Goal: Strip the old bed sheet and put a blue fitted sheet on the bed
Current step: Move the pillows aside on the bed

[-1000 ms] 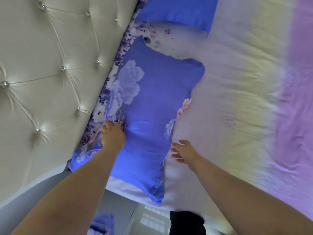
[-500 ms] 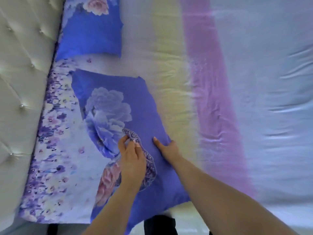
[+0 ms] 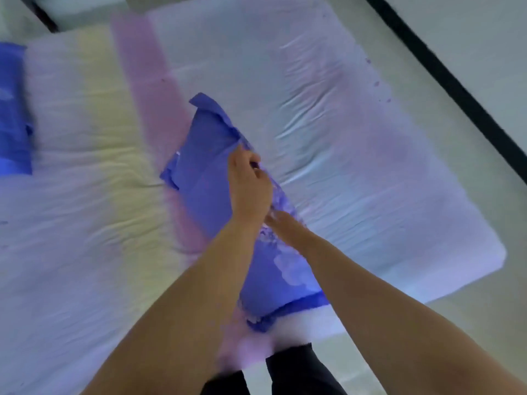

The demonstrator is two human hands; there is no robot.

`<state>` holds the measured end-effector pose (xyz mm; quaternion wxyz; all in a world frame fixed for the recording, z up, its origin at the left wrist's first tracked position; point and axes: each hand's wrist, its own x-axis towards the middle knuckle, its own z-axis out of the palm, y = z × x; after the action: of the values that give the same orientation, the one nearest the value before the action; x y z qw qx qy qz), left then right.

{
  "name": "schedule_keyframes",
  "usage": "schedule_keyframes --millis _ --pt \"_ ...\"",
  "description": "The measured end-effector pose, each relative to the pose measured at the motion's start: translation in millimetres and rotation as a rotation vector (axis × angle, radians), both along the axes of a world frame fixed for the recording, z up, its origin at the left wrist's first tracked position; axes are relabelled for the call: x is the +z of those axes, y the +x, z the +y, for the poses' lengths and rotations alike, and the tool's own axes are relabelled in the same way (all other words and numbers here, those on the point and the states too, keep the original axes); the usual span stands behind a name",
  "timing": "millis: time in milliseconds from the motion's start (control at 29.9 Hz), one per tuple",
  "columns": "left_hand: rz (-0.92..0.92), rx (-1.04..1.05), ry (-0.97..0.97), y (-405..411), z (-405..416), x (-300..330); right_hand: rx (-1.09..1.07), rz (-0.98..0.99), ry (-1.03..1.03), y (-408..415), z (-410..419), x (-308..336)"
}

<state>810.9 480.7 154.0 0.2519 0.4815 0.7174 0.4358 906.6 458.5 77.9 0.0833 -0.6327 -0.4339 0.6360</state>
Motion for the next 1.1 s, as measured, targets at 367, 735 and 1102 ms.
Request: schedule_keyframes --millis 367,735,1102 --pt "-0.426 -0.027 -1.031 -15.9 -47.5 -163.0 0.095 -0.411 0.041 96.3 -18.9 -78.7" --pt "-0.247 0.067 -1.133 1.3 -18.1 -223.8 -0.051 -0.546 -0.067 116.5 -10.9 -151.8" --pt "0.017 -0.314 -0.524 100.5 38.5 -136.0 -0.501 -0.330 -0.042 143.1 10.9 -126.3"
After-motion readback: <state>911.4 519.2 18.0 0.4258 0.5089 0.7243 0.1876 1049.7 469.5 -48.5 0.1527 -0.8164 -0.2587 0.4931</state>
